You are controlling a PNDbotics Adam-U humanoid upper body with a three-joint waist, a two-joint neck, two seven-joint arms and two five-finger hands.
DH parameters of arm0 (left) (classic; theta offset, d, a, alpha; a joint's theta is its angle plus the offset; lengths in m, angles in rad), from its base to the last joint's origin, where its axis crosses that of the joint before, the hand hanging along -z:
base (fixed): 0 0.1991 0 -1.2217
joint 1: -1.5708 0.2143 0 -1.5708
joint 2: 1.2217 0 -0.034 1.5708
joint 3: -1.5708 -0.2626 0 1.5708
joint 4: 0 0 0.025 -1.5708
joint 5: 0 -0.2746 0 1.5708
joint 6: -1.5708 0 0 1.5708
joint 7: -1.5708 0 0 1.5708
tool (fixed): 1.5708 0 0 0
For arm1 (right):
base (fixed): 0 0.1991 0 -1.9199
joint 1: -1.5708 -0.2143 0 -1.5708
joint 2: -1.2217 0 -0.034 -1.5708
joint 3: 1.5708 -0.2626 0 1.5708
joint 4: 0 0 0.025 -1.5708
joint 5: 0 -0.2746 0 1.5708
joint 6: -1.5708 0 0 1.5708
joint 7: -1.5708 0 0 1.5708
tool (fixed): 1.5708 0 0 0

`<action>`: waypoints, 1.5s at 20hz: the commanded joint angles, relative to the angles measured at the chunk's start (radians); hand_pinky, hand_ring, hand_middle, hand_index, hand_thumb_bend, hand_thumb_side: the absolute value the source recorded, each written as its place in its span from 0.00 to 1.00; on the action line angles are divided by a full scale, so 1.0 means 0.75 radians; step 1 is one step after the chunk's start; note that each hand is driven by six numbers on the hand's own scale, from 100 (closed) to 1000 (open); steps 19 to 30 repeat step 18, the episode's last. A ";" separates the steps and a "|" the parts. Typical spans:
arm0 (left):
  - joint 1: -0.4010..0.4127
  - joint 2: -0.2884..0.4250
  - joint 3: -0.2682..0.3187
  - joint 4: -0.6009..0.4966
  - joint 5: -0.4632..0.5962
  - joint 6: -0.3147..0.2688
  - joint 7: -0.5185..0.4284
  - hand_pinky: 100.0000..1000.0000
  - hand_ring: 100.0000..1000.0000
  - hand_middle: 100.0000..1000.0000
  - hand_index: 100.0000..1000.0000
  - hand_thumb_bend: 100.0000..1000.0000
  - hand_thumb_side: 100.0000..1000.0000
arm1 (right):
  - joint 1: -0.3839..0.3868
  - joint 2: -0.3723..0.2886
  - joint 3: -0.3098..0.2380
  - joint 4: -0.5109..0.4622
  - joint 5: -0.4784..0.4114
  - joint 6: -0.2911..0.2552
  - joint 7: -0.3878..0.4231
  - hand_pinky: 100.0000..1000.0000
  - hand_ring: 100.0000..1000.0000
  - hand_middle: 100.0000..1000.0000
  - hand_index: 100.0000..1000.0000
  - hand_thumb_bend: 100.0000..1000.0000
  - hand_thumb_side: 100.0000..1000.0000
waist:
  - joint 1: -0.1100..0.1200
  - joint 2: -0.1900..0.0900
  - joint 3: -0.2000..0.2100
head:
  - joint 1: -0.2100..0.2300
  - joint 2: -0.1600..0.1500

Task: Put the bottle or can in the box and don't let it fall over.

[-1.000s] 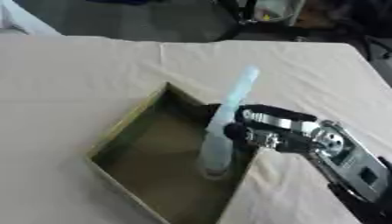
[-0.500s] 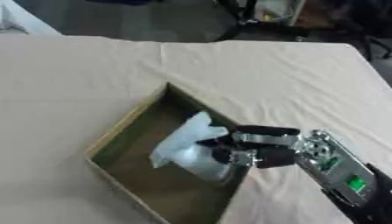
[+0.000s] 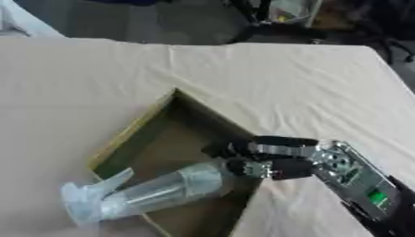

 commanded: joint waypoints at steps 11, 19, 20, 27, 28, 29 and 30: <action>0.004 0.051 0.018 -0.027 -0.005 -0.002 0.000 0.93 0.88 0.82 0.65 0.06 0.68 | 0.005 -0.057 -0.272 -0.147 -0.688 -0.335 -0.317 1.00 1.00 1.00 1.00 0.00 0.48 | 0.011 -0.034 -0.022 | 0.007 -0.034; 0.017 0.059 0.017 -0.027 -0.008 -0.004 -0.003 0.93 0.88 0.82 0.66 0.05 0.68 | 0.069 -0.116 -0.419 -0.147 -0.979 -0.434 -0.372 1.00 1.00 1.00 1.00 0.00 0.49 | 0.016 -0.037 -0.037 | 0.019 -0.070; 0.017 0.059 0.017 -0.027 -0.008 -0.004 -0.003 0.93 0.88 0.82 0.66 0.05 0.68 | 0.069 -0.116 -0.419 -0.147 -0.979 -0.434 -0.372 1.00 1.00 1.00 1.00 0.00 0.49 | 0.016 -0.037 -0.037 | 0.019 -0.070; 0.017 0.059 0.017 -0.027 -0.008 -0.004 -0.003 0.93 0.88 0.82 0.66 0.05 0.68 | 0.069 -0.116 -0.419 -0.147 -0.979 -0.434 -0.372 1.00 1.00 1.00 1.00 0.00 0.49 | 0.016 -0.037 -0.037 | 0.019 -0.070; 0.017 0.059 0.017 -0.027 -0.008 -0.004 -0.003 0.93 0.88 0.82 0.66 0.05 0.68 | 0.069 -0.116 -0.419 -0.147 -0.979 -0.434 -0.372 1.00 1.00 1.00 1.00 0.00 0.49 | 0.016 -0.037 -0.037 | 0.019 -0.070; 0.017 0.059 0.017 -0.027 -0.008 -0.004 -0.003 0.93 0.88 0.82 0.66 0.05 0.68 | 0.069 -0.116 -0.419 -0.147 -0.979 -0.434 -0.372 1.00 1.00 1.00 1.00 0.00 0.49 | 0.016 -0.037 -0.037 | 0.019 -0.070; 0.017 0.059 0.017 -0.027 -0.008 -0.004 -0.003 0.93 0.88 0.82 0.66 0.05 0.68 | 0.069 -0.116 -0.419 -0.147 -0.979 -0.434 -0.372 1.00 1.00 1.00 1.00 0.00 0.49 | 0.016 -0.037 -0.037 | 0.019 -0.070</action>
